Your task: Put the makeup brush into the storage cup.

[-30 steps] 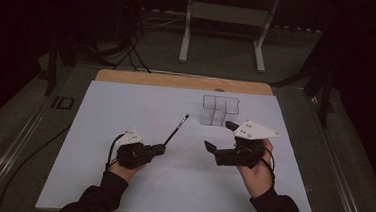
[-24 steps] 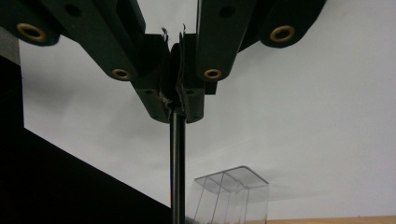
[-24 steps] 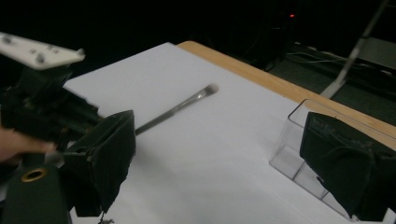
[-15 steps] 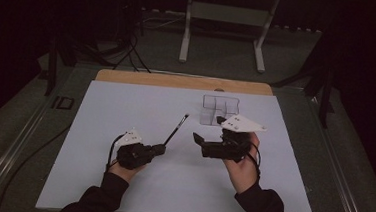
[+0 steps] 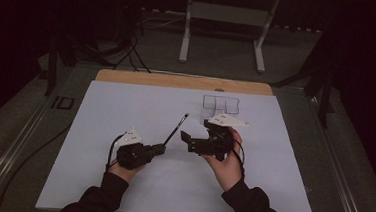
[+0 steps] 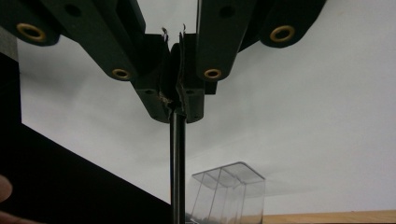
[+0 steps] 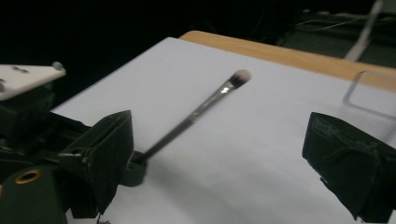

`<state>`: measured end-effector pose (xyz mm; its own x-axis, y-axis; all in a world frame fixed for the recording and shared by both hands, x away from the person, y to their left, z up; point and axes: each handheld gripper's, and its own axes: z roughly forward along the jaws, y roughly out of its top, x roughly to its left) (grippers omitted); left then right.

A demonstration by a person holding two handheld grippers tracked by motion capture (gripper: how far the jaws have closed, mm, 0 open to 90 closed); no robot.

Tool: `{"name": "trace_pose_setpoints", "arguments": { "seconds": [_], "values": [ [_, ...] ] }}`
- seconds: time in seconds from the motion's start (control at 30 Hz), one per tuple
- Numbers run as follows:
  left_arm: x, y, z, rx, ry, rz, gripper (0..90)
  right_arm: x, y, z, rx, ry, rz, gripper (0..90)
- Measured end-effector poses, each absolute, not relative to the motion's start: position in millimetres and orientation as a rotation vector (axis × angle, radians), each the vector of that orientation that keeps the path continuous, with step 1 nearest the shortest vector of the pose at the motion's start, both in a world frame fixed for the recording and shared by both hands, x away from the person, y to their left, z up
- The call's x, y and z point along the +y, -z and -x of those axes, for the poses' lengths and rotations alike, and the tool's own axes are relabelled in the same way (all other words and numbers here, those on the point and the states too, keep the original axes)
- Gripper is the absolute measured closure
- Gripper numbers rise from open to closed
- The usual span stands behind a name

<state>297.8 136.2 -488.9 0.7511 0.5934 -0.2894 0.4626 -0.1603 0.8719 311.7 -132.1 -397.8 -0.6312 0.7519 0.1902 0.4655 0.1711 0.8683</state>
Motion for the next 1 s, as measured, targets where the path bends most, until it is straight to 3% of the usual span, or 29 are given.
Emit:
{"name": "trace_pose_setpoints", "arguments": {
  "seconds": [0.37, 0.57, 1.0],
  "values": [
    [136, 489, -298, 0.816, -0.141, -1.801, 84.5, -124, 408, -323, 2.131, -1.572, -1.371, 16.3],
    [136, 488, -297, 0.813, -0.143, -1.797, 84.6, -119, 411, -329, 2.097, -1.579, -1.477, 35.5],
    [135, 488, -297, 0.801, -0.135, -1.799, 84.6, -117, 420, -341, 2.067, -1.682, -1.648, 55.7]
  ]
}}
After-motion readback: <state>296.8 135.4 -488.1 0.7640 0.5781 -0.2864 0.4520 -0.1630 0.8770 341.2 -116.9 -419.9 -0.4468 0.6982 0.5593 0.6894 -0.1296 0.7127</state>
